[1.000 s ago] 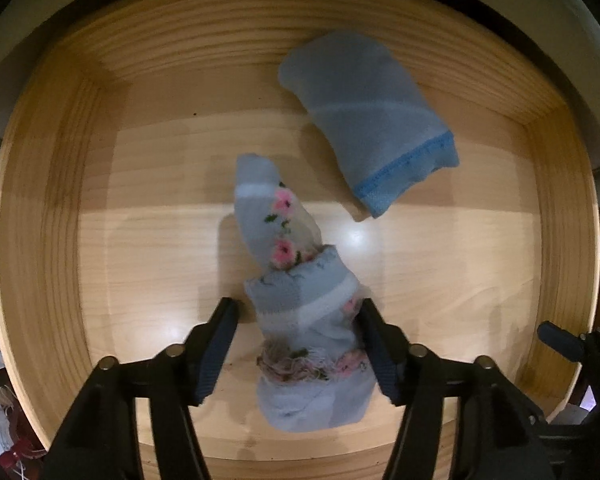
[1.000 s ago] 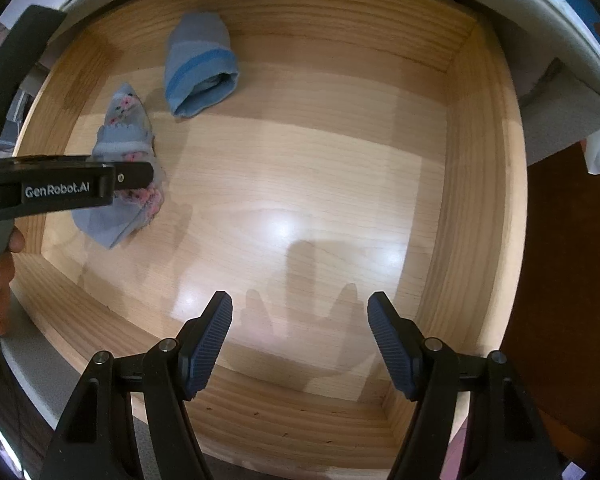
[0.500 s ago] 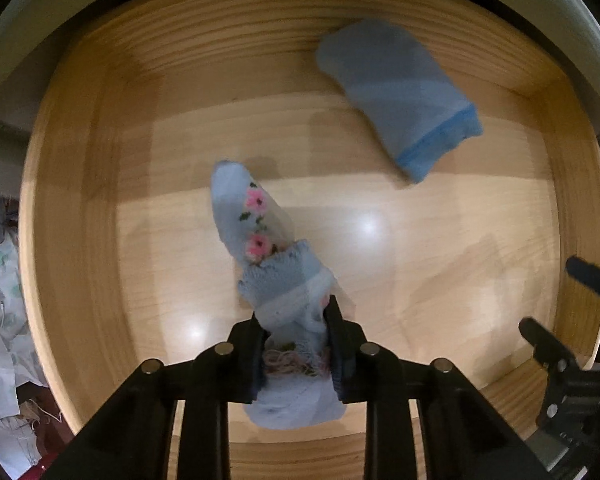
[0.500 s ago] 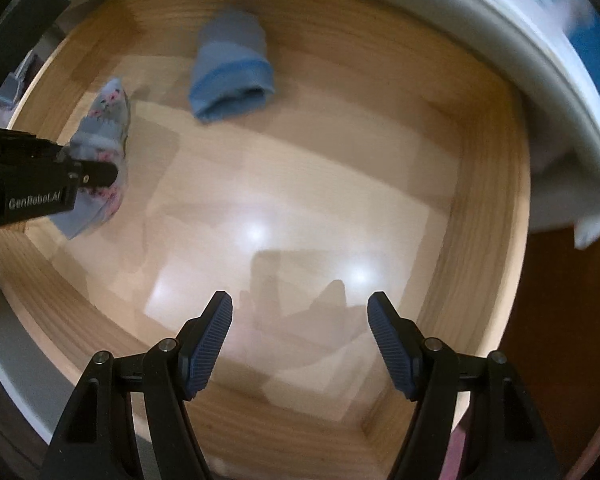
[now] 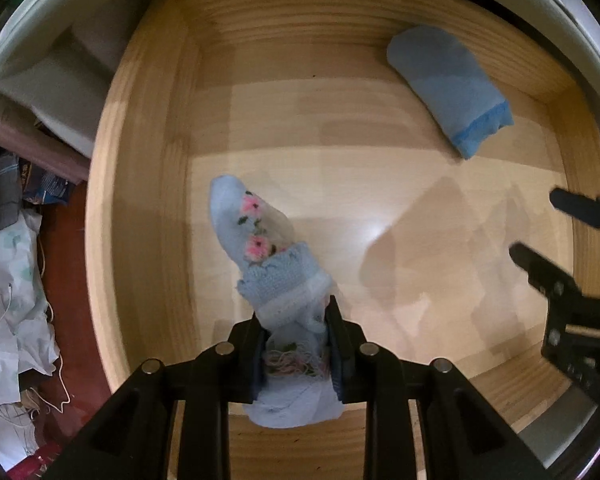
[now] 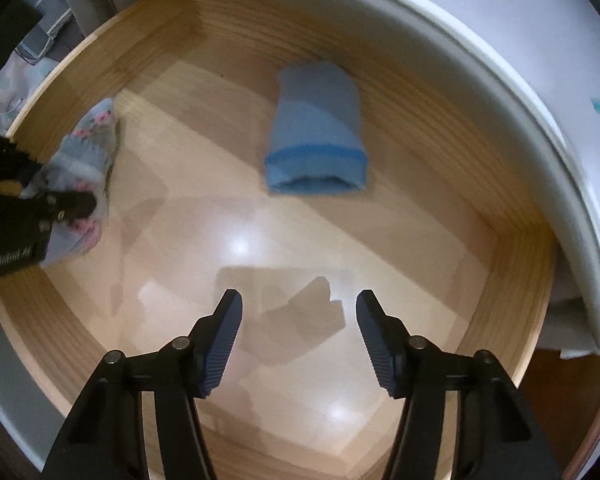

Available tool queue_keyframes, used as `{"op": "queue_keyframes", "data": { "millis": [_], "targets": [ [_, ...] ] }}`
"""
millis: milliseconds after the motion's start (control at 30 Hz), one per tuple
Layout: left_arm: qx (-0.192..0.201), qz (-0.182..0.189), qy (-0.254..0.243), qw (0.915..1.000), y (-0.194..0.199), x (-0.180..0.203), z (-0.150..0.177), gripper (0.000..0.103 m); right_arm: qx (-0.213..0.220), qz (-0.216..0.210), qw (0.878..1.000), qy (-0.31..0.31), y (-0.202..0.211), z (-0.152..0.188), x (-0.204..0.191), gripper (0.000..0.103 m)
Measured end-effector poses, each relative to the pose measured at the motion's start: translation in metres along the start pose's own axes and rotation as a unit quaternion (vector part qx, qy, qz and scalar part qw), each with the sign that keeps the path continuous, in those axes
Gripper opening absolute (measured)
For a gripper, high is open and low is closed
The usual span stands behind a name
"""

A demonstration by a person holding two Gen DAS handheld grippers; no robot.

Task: Take underwear out of drawer
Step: 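Reach the right tool down to the plain light blue sock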

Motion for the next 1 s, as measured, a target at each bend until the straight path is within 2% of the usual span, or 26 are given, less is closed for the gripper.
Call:
{"op": "queue_keyframes", "data": {
  "millis": [300, 500, 567, 1000],
  "targets": [
    [0.015, 0.002, -0.013, 0.9998, 0.008, 0.000, 0.013, 0.025, 0.012, 0.020, 0.999, 0.033, -0.005, -0.030, -0.015, 0.053],
    [0.026, 0.010, -0.014, 0.9995, 0.021, -0.009, 0.004, 0.025, 0.016, 0.033, 0.998, 0.050, -0.006, -0.053, -0.024, 0.053],
    [0.029, 0.008, -0.015, 0.9994, 0.021, -0.011, 0.004, 0.025, 0.018, 0.035, 0.998, 0.052, 0.003, -0.039, -0.030, 0.053],
    [0.053, 0.011, -0.021, 0.9983, 0.017, -0.020, 0.019, 0.025, 0.029, 0.046, 0.997, 0.062, -0.007, -0.047, -0.021, 0.053]
  ]
}}
Point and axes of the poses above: each gripper's, at about its wrist camera, not at the fingertips, and y roughly against the way its jaws point, x to its right, z to its underside, the point moved 10 cm from there along -y, roughly the way its jaws point, and after that the axes turned 8 degrees about -z, right-handed, at the moved point
